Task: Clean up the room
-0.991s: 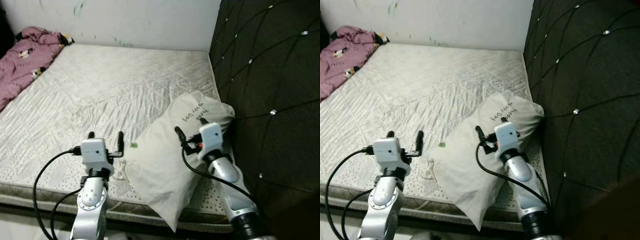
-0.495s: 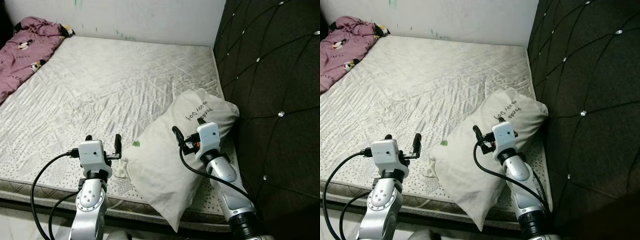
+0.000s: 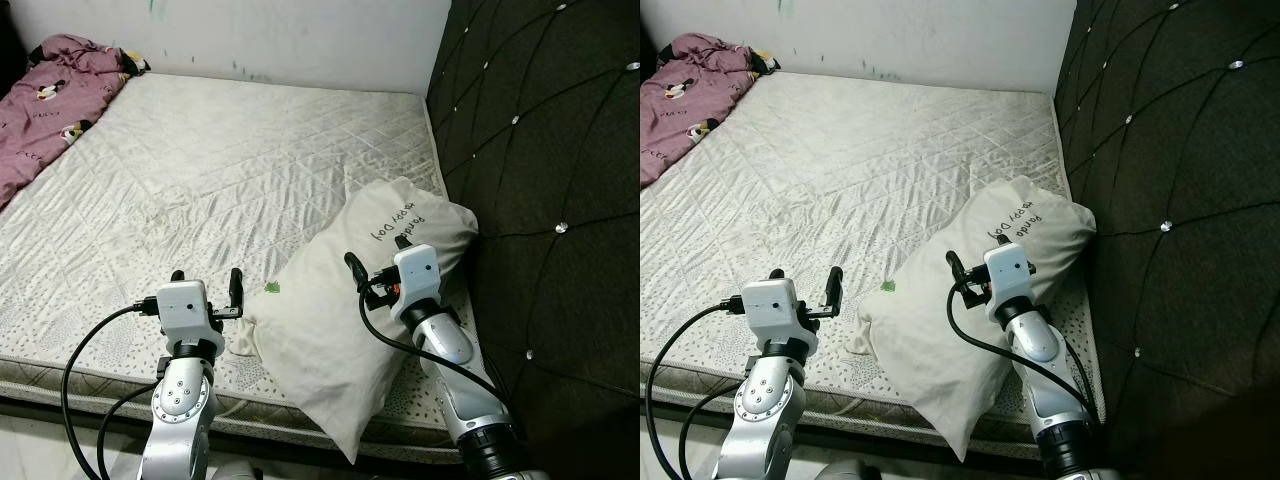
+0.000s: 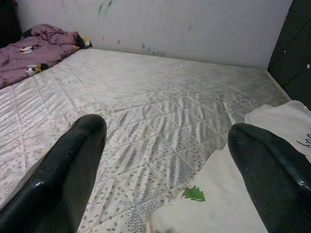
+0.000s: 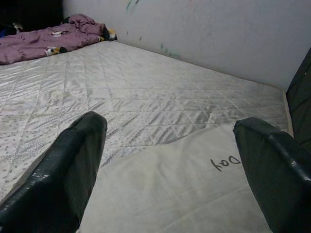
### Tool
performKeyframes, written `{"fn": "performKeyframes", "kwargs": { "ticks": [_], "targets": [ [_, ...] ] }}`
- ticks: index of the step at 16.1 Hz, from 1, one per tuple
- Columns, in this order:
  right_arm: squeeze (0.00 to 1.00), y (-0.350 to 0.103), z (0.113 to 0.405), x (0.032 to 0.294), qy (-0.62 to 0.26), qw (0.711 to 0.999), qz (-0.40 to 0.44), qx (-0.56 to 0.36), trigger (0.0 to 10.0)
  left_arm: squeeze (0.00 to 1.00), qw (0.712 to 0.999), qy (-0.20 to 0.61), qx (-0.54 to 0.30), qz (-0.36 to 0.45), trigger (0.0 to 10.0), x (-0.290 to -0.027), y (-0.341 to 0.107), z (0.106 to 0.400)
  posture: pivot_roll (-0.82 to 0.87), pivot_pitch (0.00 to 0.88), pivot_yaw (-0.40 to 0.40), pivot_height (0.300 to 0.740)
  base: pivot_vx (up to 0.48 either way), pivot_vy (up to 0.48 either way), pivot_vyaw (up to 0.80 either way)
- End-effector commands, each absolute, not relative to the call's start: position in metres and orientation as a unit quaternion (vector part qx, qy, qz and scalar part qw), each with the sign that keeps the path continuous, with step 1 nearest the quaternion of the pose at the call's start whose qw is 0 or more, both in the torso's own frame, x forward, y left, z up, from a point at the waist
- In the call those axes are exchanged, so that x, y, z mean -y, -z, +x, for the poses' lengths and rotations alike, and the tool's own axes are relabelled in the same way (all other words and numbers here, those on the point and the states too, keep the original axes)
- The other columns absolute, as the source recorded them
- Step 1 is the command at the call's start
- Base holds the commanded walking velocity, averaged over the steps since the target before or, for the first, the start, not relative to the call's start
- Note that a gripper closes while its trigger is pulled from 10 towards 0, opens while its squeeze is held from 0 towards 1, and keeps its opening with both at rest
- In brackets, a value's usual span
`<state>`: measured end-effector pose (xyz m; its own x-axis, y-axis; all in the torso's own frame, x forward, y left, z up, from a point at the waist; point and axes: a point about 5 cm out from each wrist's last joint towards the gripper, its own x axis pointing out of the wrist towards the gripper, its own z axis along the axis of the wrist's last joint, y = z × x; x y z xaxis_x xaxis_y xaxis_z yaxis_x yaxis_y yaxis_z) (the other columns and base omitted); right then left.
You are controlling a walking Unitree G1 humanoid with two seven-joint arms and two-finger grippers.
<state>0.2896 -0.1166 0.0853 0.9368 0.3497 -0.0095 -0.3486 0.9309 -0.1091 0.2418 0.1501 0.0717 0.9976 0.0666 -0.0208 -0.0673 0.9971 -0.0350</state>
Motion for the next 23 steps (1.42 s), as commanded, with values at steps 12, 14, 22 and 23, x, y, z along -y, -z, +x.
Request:
{"fn": "performKeyframes", "kwargs": {
  "ticks": [12, 14, 22, 23],
  "targets": [
    [0.00, -0.125, 0.338, 0.121, -0.092, 0.995, -0.016, 0.040, 10.0, 0.00, 0.993, -0.078, 0.081, -0.032, 10.0, -0.184, -0.125, 0.272, 0.06, 0.000, -0.030, 0.740, 0.000, 0.000, 0.00],
    [0.00, -0.125, 0.338, 0.123, -0.077, 0.996, -0.019, 0.036, 10.0, 0.00, 0.994, -0.079, 0.072, -0.026, 10.0, -0.184, -0.123, 0.270, 0.06, 0.000, -0.033, 0.740, 0.000, 0.000, 0.00],
    [0.00, -0.118, 0.331, 0.136, -0.076, 0.997, -0.024, 0.018, 10.0, 0.00, 0.993, -0.108, 0.039, -0.008, 10.0, -0.198, -0.114, 0.256, 0.07, 0.000, -0.070, 0.740, 0.000, 0.000, -0.77],
    [0.00, -0.119, 0.331, 0.135, -0.079, 0.996, -0.033, 0.021, 10.0, 0.00, 0.993, -0.110, 0.040, -0.006, 10.0, -0.199, -0.114, 0.256, 0.07, 0.000, -0.070, 0.740, 0.000, 0.000, 0.00]
  ]
}}
